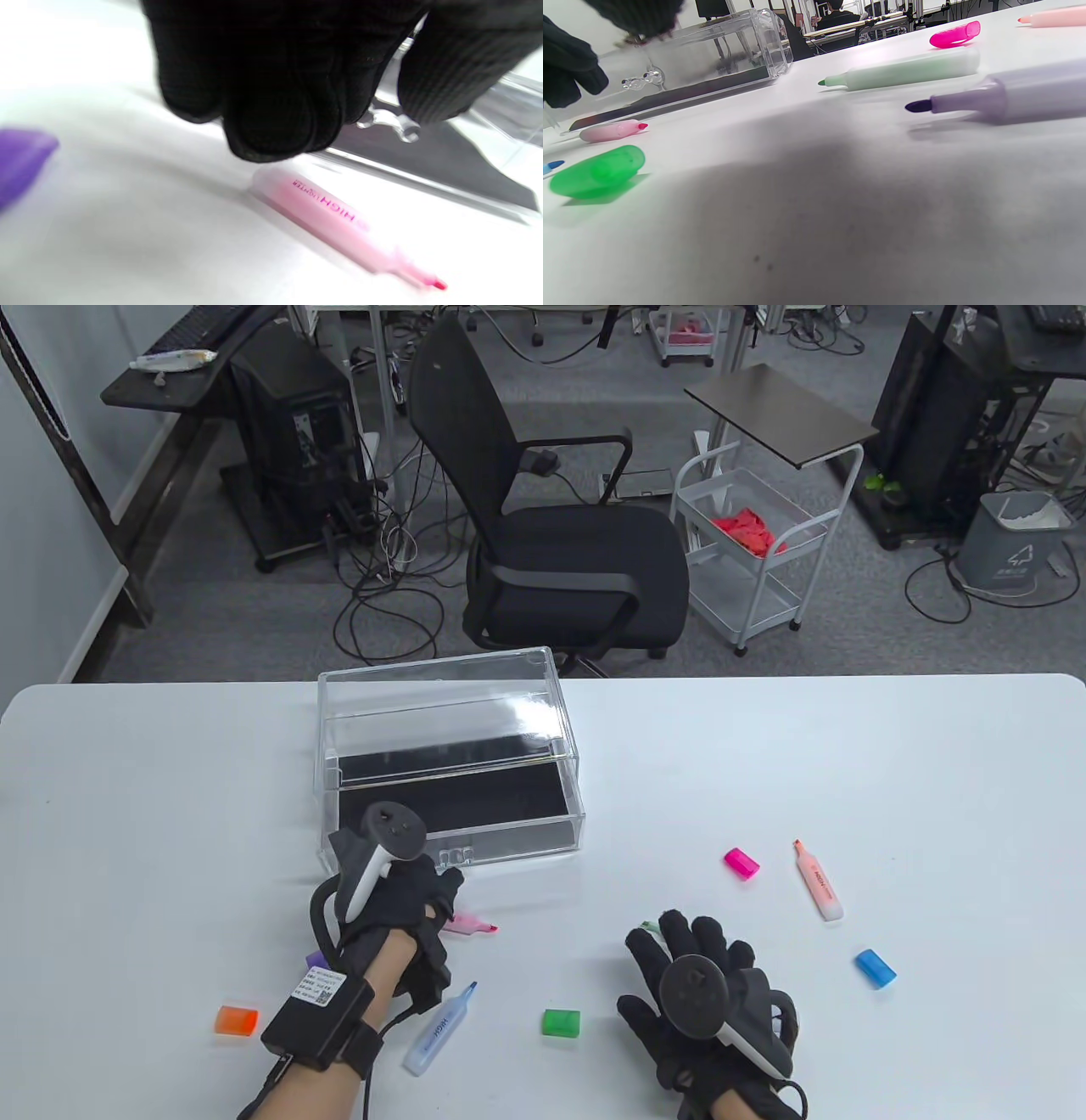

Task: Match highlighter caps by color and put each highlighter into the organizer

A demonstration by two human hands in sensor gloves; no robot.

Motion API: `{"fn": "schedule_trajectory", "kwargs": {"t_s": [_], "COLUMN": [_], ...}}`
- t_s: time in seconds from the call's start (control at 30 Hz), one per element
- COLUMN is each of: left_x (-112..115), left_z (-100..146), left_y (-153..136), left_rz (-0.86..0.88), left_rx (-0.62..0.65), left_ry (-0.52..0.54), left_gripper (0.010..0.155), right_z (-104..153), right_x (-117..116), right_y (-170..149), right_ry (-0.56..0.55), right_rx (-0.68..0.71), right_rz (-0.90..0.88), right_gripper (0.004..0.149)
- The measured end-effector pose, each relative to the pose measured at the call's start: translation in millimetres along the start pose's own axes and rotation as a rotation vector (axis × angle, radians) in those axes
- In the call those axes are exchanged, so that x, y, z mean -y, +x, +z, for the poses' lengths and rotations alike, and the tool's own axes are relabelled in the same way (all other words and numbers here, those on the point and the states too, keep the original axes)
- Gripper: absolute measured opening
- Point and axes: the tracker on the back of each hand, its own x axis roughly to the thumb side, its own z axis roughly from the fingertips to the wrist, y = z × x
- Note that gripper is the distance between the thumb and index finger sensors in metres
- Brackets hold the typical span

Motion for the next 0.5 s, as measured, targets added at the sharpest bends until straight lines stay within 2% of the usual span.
{"fn": "schedule_trajectory", "kwargs": {"t_s": [0.07,0.1,0.17,0.2,0.3,0.5], "left_x": [2.5,5.8,11.7,16.7,28.0,43.3], "left_z": [8.8,10.2,11.1,8.9,4.7,-5.2], "left_y": [6.2,9.8,13.4,15.0,17.1,17.8], "left_rz": [-0.132,-0.196,-0.294,-0.337,-0.4,-0.522], "left_rx": [0.004,0.073,0.085,0.151,0.171,0.17], "left_ry": [0.01,0.036,0.05,0.03,-0.002,0.02], "left_gripper": [0.062,0.063,0.066,0.068,0.07,0.069], "right_z": [0.1,0.2,0.4,0.6,1.3,1.9], "right_x": [-0.6,-0.7,-0.7,-0.8,-0.8,-0.5], "right_y": [0.3,0.4,0.6,0.6,0.3,-0.5], "right_ry": [0.004,0.007,0.008,0.009,0.012,0.013], "right_rx": [0.002,0.002,0.002,0.002,-0.001,-0.005], "right_rz": [0.0,-0.002,-0.002,-0.001,-0.003,-0.01], "right_gripper": [0.072,0.072,0.072,0.072,0.072,0.072]}}
